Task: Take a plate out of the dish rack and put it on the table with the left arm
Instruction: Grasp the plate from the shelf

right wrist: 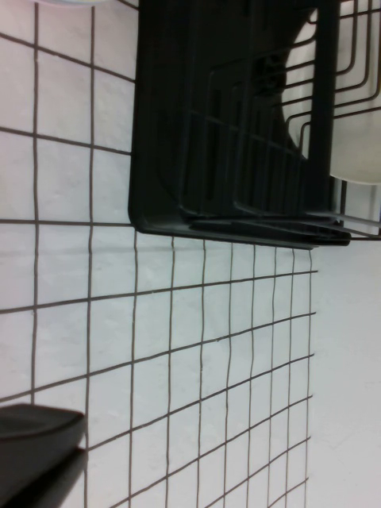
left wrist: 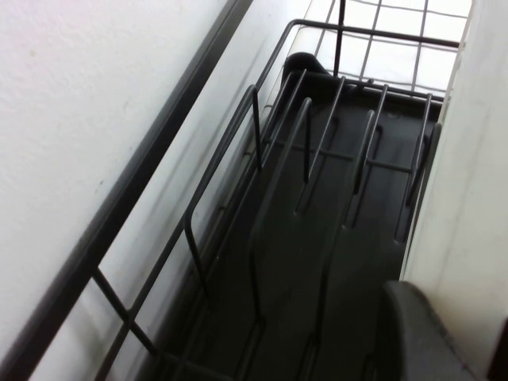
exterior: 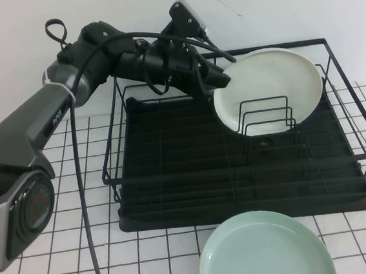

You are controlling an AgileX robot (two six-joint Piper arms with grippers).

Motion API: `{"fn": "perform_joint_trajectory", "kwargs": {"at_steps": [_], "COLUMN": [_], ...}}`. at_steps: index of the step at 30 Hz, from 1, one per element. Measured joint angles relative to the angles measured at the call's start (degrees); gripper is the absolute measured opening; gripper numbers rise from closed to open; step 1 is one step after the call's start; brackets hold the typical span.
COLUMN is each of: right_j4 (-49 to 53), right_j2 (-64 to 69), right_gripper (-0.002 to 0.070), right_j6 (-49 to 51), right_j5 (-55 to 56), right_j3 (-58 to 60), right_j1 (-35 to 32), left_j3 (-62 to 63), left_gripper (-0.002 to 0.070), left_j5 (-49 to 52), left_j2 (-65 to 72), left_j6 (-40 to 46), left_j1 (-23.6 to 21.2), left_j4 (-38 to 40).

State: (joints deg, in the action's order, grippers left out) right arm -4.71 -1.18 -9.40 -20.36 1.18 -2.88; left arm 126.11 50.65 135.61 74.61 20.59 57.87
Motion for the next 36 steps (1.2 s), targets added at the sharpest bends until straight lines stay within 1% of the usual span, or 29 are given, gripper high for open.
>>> {"fn": "perform_joint_trajectory", "kwargs": {"at_steps": [14,23,36], "right_j4": [0.0,0.0,0.0], "right_j2": [0.0,0.0,0.0], "right_gripper": [-0.0001,-0.0001,-0.0001], "right_j6": [0.0,0.0,0.0], "right_j5": [0.0,0.0,0.0], "right_j3": [0.0,0.0,0.0], "right_j1": [0.0,0.0,0.0], "left_j3": [0.73,6.37,7.49], "left_gripper": [0.0094,0.009,0.0078], "left_j5": [-0.11,1.58,0.38], "left_j2": [0.0,0.23,-3.63], "left_j6": [0.63,-3.93,-5.06], "left_j1": [0.09,0.12,0.12], "left_j4": [0.51,0.31,-0.31]}}
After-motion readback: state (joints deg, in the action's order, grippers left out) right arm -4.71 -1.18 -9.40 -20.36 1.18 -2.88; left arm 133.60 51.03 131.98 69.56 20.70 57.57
